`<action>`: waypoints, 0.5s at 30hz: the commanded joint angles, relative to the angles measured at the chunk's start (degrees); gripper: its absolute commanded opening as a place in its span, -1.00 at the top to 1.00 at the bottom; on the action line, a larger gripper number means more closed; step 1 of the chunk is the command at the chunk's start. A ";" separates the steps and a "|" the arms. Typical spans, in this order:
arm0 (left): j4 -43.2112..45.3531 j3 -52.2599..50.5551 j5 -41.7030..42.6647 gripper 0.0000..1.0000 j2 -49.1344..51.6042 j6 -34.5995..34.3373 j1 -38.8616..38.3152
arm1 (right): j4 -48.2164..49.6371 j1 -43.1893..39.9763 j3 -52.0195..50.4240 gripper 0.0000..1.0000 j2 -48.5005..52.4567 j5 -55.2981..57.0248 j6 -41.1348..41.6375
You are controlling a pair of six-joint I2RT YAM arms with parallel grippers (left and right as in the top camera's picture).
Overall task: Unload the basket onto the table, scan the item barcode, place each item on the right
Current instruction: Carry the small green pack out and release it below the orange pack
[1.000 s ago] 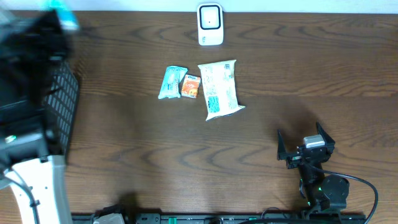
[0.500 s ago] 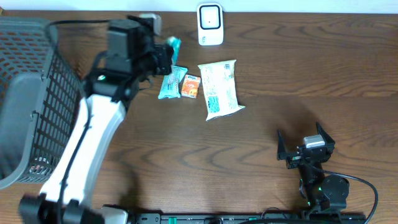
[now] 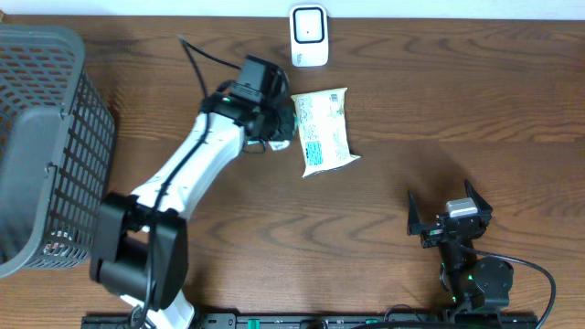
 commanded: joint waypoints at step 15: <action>-0.15 0.90 -0.15 -0.12 3.82 -1.14 -0.74 | -0.22 0.50 -0.07 -0.99 -0.33 0.02 -0.15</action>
